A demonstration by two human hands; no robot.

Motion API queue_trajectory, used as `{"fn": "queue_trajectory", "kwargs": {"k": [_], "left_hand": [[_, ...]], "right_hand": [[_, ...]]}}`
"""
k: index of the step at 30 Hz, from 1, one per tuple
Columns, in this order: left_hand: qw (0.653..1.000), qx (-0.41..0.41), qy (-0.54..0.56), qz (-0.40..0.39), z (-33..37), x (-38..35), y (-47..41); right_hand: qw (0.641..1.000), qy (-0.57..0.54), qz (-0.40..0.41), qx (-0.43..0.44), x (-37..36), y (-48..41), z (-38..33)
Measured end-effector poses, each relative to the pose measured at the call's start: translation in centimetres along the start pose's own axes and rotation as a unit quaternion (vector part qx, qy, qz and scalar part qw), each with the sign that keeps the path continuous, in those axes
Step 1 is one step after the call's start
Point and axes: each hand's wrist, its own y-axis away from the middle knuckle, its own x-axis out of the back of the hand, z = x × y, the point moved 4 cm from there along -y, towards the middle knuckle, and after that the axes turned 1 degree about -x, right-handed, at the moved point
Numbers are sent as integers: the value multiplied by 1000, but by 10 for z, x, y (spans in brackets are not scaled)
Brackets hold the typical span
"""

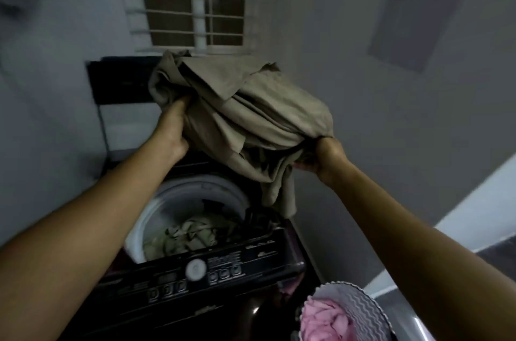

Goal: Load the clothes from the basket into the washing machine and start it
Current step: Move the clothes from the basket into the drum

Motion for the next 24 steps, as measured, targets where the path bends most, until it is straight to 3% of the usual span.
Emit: {"fn": "queue_trajectory", "kwargs": {"k": [5, 9, 13, 17, 21, 24], "left_hand": [[993, 67, -44, 81, -40, 96, -17], [986, 100, -89, 96, -76, 145, -26], [972, 149, -160, 82, -120, 179, -36], [928, 265, -259, 38, -162, 206, -40], [868, 358, -343, 2, -196, 220, -40], [839, 338, -426, 12, -211, 227, -49]], "right_hand": [[996, -15, -19, -85, -90, -28, 62], [987, -40, -74, -139, -147, -42, 120], [976, 26, -122, -178, -180, -52, 173], [973, 107, -111, -169, -177, -71, 213], [979, 152, -87, -107, -170, -94, 242], [953, 289, -60, -71, -173, -107, 251]]}}
